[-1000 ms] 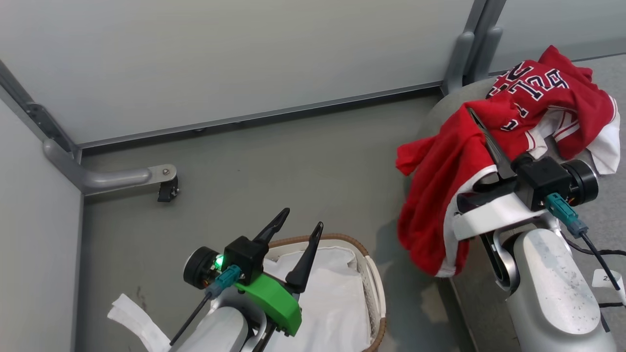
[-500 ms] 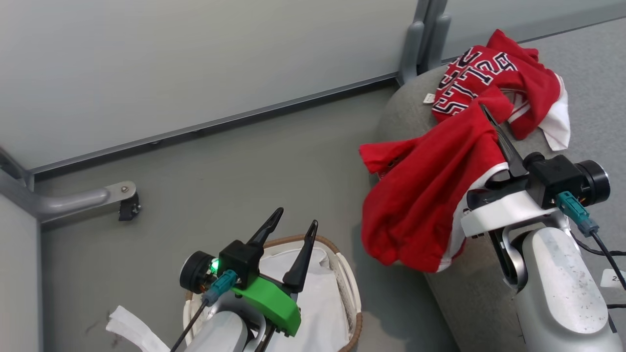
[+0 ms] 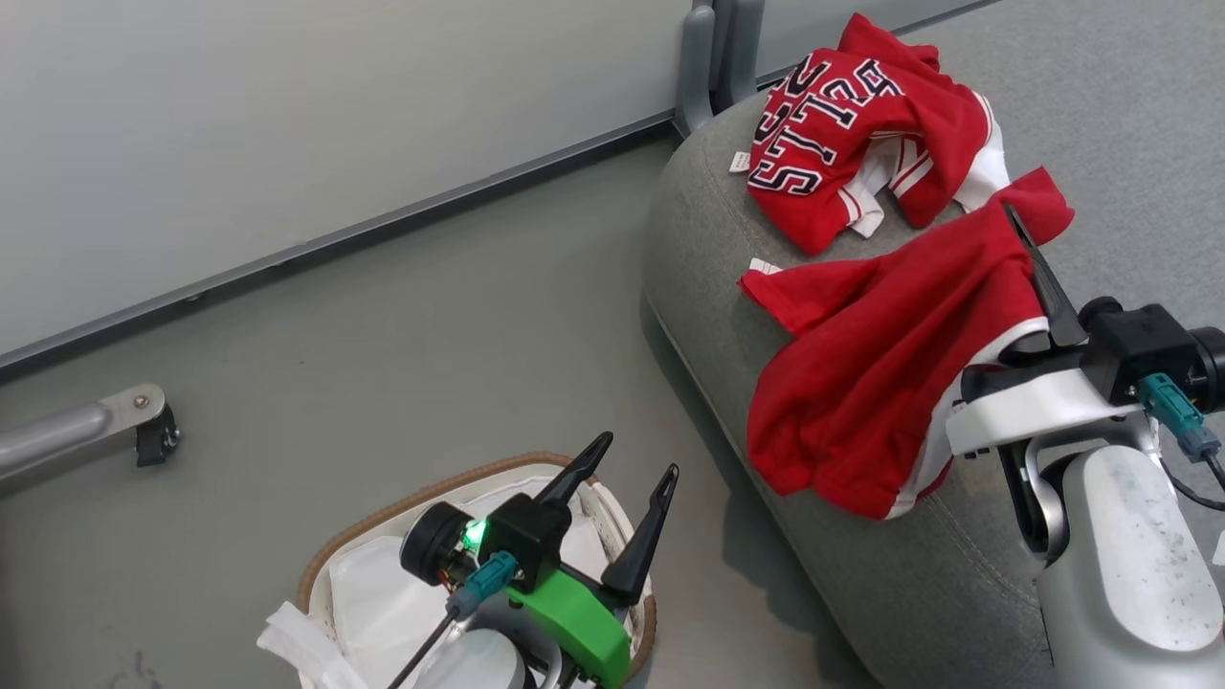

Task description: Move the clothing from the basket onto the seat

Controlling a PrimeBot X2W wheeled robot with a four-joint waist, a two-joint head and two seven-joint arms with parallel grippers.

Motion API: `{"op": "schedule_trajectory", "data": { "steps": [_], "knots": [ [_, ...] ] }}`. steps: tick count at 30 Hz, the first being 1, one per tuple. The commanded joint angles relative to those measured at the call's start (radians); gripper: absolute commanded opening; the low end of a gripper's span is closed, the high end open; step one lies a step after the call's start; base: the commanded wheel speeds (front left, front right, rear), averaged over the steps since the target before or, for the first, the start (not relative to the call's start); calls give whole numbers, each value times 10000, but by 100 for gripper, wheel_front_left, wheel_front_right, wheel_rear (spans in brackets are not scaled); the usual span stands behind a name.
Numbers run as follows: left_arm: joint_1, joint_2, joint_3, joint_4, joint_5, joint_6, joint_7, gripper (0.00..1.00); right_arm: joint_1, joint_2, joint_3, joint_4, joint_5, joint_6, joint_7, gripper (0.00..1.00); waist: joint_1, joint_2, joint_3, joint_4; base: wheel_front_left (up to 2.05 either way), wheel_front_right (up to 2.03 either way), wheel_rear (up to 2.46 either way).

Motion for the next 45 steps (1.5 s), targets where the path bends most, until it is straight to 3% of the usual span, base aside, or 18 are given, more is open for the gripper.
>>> {"op": "schedule_trajectory", "data": {
  "steps": [1, 5, 9, 19, 26, 35, 44, 45],
  "knots": [
    [-183, 81, -40, 15, -40, -28, -9, 100, -310, -20, -12, 26, -81, -14, -25, 0, 0, -1, 220, 15, 0, 0, 0],
    [-351, 199, -183, -41, -45, -29, -9, 100, -1128, -33, -219, 102, -532, -14, -25, 0, 0, -1, 569, 221, 0, 0, 0],
    [-565, 271, -264, -278, 67, -28, -9, 100, -2328, -496, -576, 171, -785, -14, -25, 0, 0, -1, 1049, 503, 0, 0, 0],
    [-1065, 498, -275, -854, 375, -29, -9, 100, -6223, -2939, -2078, 1348, -1001, -14, -4, 0, 0, -1, 2570, 1420, 0, 0, 0],
    [-1585, 660, -146, -1099, 683, -26, -9, 100, -7208, -4000, -2910, 2572, -1354, -14, 113, 0, 0, -1, 3803, 1887, 0, 0, 0],
    [-2084, 863, 94, -1383, 1041, -19, -9, 100, -6495, -3800, -3819, 4202, -1667, -14, -21, 0, 0, -1, 5102, 1944, 0, 0, 0],
    [-2202, 1074, 70, -1356, 1167, -19, -11, 100, -5497, -3157, -4437, 4573, -1676, -14, -31, 0, 0, -1, 5544, 1583, 0, 0, 0],
    [-2222, 1102, 68, -1350, 1169, -19, -9, 100, -5374, -3094, -4496, 4485, -1676, -14, -32, 21, 0, -1, 5545, 1529, 0, 0, 0]
  ]
}}
